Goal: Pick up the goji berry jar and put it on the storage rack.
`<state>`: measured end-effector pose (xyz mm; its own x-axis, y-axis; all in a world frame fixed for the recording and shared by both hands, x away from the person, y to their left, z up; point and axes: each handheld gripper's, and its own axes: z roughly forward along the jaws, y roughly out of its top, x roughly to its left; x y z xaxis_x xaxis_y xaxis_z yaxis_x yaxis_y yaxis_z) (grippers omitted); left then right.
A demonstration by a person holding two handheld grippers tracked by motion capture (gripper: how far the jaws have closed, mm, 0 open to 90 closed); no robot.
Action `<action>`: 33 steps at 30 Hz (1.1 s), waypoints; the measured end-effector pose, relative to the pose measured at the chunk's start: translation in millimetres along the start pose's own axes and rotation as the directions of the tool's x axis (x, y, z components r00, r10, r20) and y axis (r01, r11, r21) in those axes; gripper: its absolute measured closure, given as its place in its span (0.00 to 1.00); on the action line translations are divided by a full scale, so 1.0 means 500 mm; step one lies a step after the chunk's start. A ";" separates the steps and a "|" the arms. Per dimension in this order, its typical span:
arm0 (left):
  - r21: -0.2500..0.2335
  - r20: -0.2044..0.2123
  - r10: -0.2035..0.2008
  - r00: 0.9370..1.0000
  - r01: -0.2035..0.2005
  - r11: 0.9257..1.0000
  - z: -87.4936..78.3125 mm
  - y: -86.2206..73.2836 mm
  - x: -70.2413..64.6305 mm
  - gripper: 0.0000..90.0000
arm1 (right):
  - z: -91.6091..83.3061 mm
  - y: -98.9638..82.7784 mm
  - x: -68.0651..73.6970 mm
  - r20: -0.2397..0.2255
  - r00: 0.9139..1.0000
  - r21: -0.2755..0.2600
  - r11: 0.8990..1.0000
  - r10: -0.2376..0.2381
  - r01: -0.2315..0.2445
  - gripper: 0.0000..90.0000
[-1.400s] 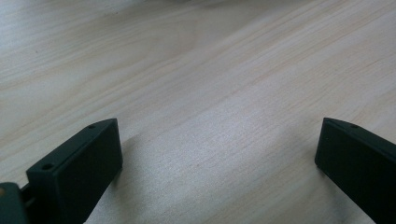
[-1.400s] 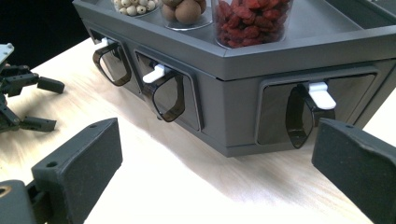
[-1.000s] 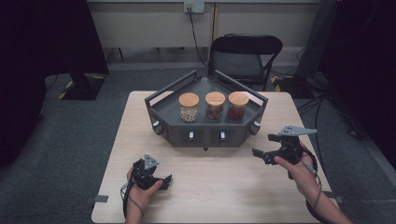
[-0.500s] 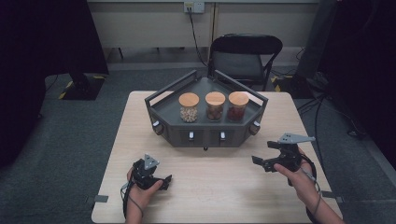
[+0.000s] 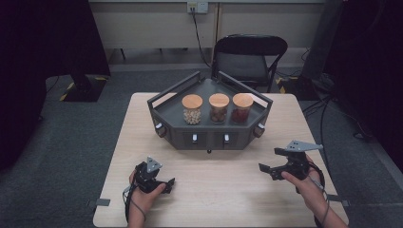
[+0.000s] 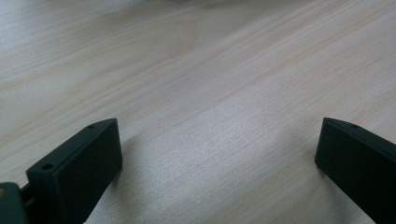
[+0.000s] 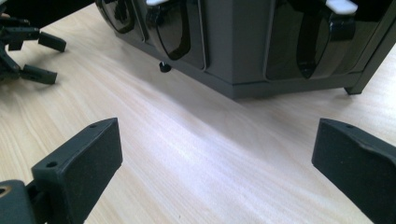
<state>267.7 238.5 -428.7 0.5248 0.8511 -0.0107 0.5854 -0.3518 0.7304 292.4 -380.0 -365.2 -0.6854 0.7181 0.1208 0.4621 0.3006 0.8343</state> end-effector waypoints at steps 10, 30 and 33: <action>0.000 0.000 0.000 1.000 0.000 1.000 0.000 0.000 0.000 0.00 | -0.004 -0.020 -0.001 0.005 1.000 0.012 1.000 -0.014 0.014 0.01; 0.000 0.000 -0.002 1.000 0.002 1.000 0.000 0.000 0.000 0.00 | -0.004 -0.066 -0.010 0.030 0.999 0.047 0.999 -0.019 0.017 0.01; -0.001 0.000 -0.002 1.000 0.002 1.000 0.000 0.000 0.000 0.00 | -0.002 -0.074 -0.012 0.031 0.999 0.056 0.998 -0.019 0.017 0.01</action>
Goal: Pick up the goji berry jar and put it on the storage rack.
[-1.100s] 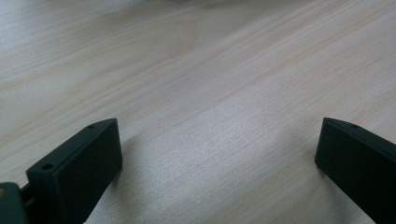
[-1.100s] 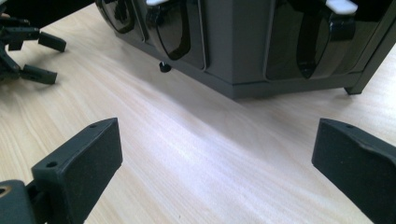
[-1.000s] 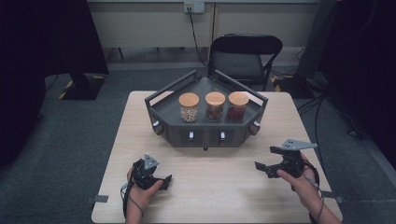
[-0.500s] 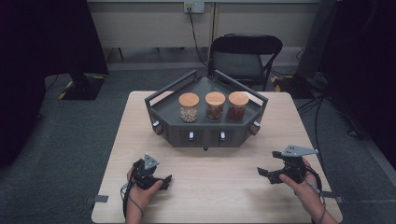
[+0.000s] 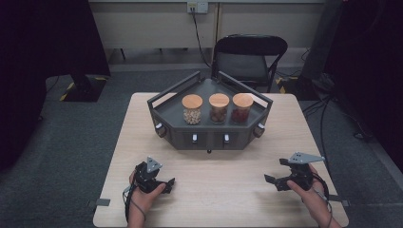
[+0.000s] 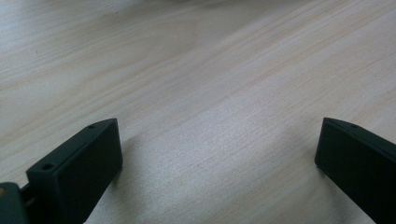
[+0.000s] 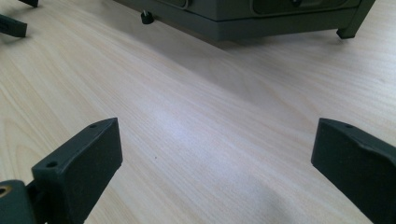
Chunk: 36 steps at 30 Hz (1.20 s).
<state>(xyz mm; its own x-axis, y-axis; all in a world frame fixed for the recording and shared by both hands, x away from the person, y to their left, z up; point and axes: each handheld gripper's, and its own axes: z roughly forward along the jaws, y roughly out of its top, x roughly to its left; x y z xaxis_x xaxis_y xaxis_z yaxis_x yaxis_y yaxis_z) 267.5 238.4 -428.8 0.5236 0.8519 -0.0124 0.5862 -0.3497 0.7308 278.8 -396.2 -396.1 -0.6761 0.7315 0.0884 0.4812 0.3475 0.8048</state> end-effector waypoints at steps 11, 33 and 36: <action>0.001 0.000 0.001 1.000 -0.001 1.000 0.000 0.000 0.000 0.00 | 0.002 -0.013 -0.004 0.020 1.000 0.032 0.999 -0.014 0.013 0.01; 0.001 0.000 0.001 1.000 -0.001 1.000 0.000 0.000 0.000 0.00 | 0.004 -0.022 -0.005 0.036 0.998 0.100 0.993 -0.059 0.055 0.01; 0.001 0.000 0.001 1.000 -0.001 1.000 0.000 0.000 0.000 0.00 | 0.003 -0.022 -0.005 0.033 0.997 0.110 0.992 -0.069 0.065 0.02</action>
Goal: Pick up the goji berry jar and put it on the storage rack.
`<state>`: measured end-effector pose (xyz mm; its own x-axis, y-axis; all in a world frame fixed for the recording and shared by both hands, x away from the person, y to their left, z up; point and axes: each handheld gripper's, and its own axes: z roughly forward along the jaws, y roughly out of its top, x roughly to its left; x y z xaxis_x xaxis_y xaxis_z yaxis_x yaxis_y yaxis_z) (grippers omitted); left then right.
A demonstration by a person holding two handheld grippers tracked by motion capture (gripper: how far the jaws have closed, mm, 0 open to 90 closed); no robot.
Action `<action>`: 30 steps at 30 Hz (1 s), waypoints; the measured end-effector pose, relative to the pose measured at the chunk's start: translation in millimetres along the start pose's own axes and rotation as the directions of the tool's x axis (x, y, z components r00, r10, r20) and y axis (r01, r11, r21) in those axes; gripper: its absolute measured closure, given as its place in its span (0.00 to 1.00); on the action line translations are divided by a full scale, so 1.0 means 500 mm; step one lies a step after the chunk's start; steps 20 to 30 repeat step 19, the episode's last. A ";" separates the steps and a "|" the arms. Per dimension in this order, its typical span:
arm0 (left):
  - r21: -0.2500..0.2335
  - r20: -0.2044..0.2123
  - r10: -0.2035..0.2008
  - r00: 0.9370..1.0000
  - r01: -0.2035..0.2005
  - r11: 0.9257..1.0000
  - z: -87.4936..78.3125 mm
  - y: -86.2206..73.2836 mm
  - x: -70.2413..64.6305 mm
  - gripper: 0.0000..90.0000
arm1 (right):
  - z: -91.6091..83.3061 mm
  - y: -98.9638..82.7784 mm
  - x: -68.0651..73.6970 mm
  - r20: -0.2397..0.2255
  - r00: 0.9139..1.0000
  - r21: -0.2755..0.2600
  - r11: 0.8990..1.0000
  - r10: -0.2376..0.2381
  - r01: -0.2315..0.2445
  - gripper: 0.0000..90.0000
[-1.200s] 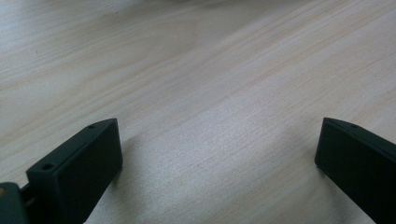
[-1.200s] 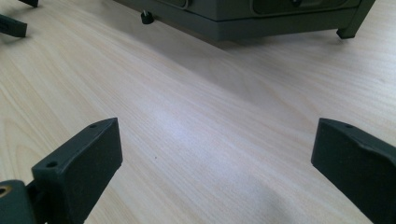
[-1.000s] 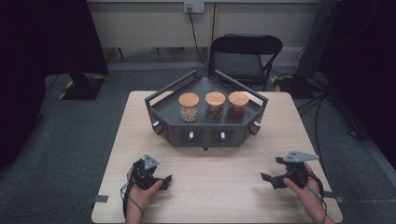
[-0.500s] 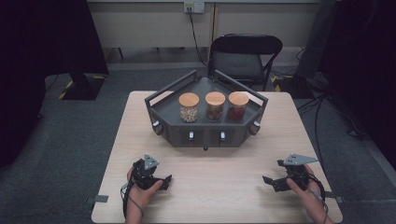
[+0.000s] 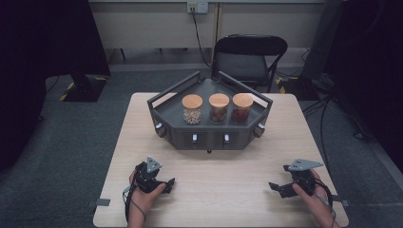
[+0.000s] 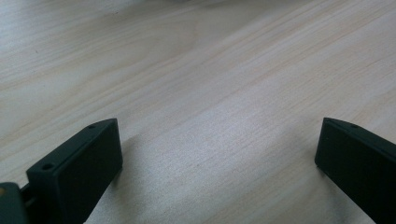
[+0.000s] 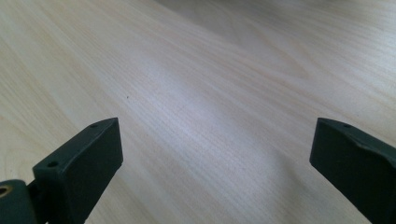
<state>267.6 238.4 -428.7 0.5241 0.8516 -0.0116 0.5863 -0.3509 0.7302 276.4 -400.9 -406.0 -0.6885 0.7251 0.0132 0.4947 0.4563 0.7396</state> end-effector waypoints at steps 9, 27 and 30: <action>0.000 0.000 0.002 1.000 -0.002 1.000 0.000 0.000 0.000 0.00 | 0.002 -0.006 0.004 0.013 1.000 0.027 0.999 -0.018 0.018 0.02; 0.000 0.000 0.000 1.000 0.000 1.000 0.000 0.000 0.000 0.00 | 0.012 -0.018 0.007 0.019 0.999 0.040 0.999 -0.027 0.026 0.00; 0.000 0.000 0.000 1.000 0.000 1.000 0.000 0.000 0.000 0.00 | 0.012 -0.018 0.007 0.019 0.999 0.040 0.999 -0.027 0.026 0.00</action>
